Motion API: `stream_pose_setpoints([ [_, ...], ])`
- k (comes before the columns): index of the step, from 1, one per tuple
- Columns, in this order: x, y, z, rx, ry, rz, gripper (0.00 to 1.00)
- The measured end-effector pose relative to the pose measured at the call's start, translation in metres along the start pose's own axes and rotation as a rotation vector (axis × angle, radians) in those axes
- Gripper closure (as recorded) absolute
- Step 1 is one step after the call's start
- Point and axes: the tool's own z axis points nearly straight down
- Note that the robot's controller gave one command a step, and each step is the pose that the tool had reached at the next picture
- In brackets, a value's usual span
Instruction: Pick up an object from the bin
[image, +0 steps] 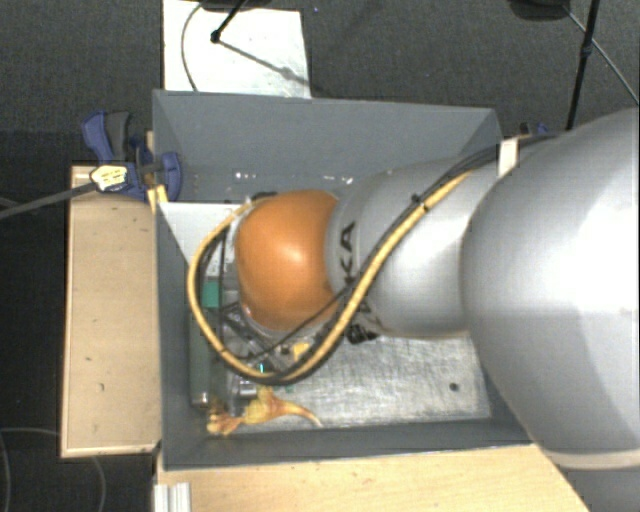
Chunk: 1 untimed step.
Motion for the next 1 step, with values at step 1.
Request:
stream_pose_setpoints([
  [1, -0.0025, -0.0009, -0.0041, -0.002, -0.007, 0.006, 0.0],
])
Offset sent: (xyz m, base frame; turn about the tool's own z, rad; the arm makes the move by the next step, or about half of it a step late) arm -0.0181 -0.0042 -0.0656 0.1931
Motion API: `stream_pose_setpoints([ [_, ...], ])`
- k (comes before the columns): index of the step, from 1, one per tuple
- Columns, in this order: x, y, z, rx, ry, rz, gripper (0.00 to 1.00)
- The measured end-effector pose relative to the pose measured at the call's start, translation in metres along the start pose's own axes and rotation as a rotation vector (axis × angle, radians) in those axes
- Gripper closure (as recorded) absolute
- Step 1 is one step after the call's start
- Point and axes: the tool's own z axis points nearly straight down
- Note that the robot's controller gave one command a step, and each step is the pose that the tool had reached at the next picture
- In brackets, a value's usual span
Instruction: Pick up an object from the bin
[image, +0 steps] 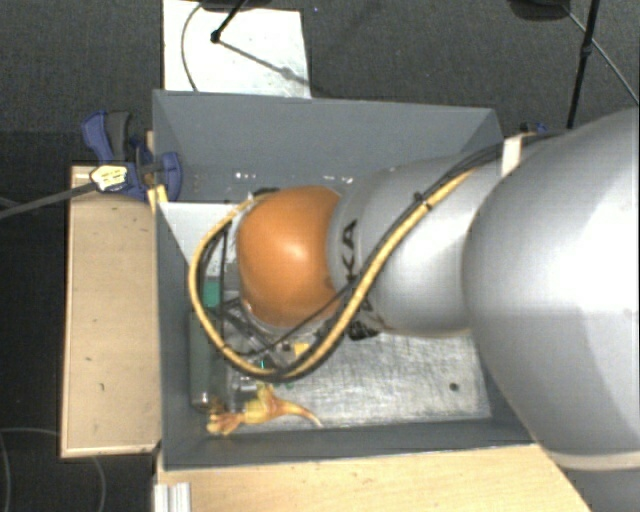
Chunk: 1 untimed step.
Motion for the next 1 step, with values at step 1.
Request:
stream_pose_setpoints([
  [1, 0.0066, -0.0012, 0.0278, -0.003, -0.008, 0.086, 0.0],
])
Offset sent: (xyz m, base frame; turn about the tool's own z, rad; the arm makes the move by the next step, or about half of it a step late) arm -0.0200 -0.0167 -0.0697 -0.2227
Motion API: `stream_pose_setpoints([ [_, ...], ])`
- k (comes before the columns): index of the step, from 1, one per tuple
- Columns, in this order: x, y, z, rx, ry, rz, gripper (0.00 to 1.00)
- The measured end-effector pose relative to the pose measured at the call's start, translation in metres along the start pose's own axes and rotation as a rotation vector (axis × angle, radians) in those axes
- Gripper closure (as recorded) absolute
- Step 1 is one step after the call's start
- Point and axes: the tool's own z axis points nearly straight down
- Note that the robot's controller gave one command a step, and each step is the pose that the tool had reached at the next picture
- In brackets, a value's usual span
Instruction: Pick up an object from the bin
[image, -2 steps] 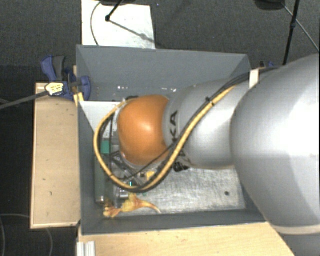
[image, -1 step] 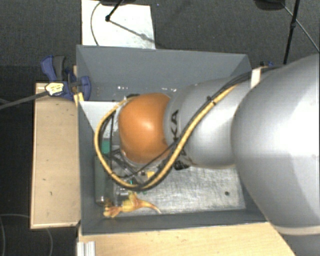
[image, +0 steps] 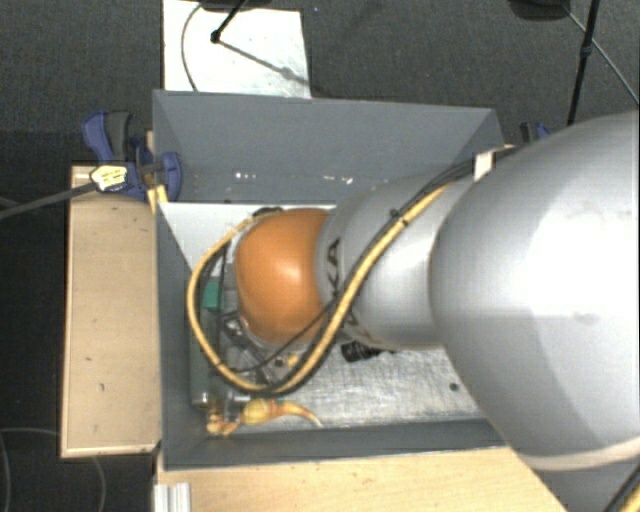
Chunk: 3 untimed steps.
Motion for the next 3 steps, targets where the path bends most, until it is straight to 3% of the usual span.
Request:
stream_pose_setpoints([
  [1, 0.012, -0.018, 0.041, 0.006, 0.01, -0.303, 1.0],
  [2, 0.011, -0.018, 0.041, 0.006, 0.01, -0.3, 1.0],
  [3, 0.011, -0.022, 0.004, 0.006, 0.016, -0.299, 1.0],
])
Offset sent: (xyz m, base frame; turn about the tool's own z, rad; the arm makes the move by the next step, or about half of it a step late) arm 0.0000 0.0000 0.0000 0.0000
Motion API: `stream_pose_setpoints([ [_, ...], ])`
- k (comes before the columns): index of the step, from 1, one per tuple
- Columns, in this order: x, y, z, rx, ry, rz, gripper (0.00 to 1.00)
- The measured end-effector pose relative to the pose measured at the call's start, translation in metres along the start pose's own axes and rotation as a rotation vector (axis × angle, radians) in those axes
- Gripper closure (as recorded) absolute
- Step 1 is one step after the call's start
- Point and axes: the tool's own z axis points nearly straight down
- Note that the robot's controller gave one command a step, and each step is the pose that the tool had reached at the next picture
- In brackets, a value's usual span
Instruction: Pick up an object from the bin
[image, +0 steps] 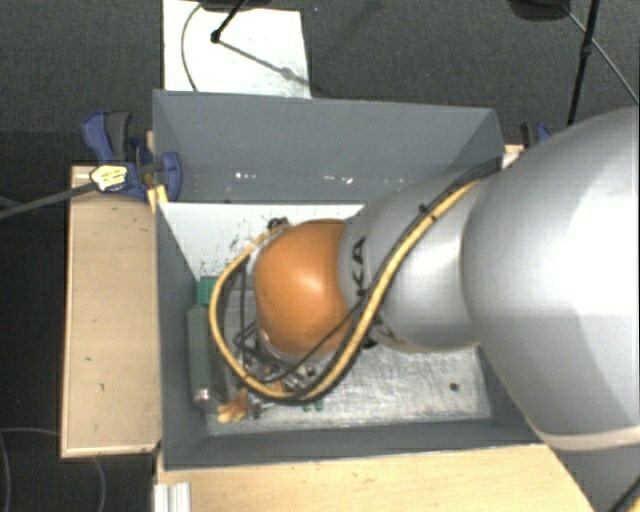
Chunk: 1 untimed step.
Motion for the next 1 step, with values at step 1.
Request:
stream_pose_setpoints([
  [1, -0.013, -0.0116, -0.1253, -0.002, -0.008, -0.004, 1.0],
])
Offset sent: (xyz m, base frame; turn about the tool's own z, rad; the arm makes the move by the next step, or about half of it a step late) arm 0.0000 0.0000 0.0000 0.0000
